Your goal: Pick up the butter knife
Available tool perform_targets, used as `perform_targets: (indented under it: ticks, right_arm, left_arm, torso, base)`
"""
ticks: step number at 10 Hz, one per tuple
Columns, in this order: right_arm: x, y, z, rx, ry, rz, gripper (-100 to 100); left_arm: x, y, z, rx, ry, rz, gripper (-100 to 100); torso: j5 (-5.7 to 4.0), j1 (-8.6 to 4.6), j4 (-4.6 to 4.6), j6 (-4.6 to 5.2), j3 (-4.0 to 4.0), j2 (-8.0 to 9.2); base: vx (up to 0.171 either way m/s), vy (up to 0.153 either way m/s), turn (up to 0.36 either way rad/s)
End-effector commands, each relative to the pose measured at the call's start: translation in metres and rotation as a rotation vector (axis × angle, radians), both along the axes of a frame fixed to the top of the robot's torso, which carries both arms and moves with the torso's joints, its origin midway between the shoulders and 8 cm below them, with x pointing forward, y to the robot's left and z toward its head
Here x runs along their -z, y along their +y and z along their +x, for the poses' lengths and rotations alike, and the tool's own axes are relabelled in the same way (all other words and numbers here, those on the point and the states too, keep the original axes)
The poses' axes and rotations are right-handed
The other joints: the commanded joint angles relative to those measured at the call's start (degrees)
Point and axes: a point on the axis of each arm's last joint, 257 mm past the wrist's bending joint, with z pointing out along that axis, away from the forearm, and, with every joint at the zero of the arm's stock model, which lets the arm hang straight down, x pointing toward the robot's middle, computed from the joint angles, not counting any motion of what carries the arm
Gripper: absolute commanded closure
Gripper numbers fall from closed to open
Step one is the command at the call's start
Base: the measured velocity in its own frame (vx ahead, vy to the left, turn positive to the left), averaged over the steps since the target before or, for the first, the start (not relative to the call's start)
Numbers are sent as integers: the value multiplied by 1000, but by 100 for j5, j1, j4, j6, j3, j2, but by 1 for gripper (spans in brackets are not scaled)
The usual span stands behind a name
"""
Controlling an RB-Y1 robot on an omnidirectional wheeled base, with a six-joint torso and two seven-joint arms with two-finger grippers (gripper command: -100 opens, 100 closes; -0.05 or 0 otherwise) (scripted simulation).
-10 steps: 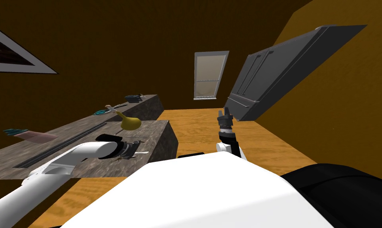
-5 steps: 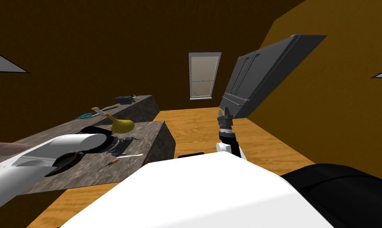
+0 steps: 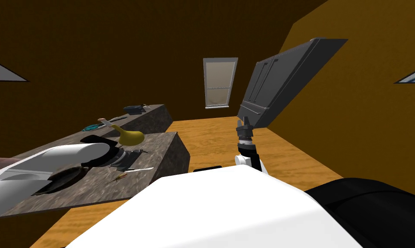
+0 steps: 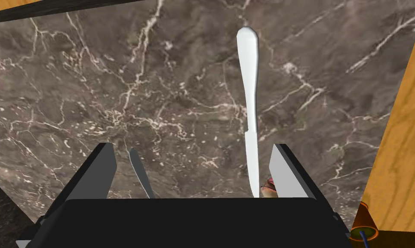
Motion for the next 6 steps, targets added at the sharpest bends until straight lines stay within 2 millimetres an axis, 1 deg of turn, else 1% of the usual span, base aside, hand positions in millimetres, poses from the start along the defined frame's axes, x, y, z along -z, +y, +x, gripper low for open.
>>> perform_targets:
  ticks: [1,3,4,6]
  right_arm:
    - [0,0,0,0,0,0,0]
    - [0,0,0,0,0,0,0]
    - [0,0,0,0,0,0,0]
    - [0,0,0,0,0,0,0]
  left_arm:
    - [15,-18,-10,-10,19,-54,-100]
    - [40,-46,-27,-25,48,-125,-100]
    - [40,-46,-27,-25,48,-125,-100]
    - [61,-75,-45,-40,74,-193,-100]
  torso:
    - [0,0,0,0,0,0]
    - [13,53,-3,0,-6,-9]
    - [15,58,-4,2,-10,-16]
    - [10,37,-3,1,-6,-9]
  base:
    - [53,117,96]
    - [56,167,87]
    - [61,114,11]
    - [47,117,65]
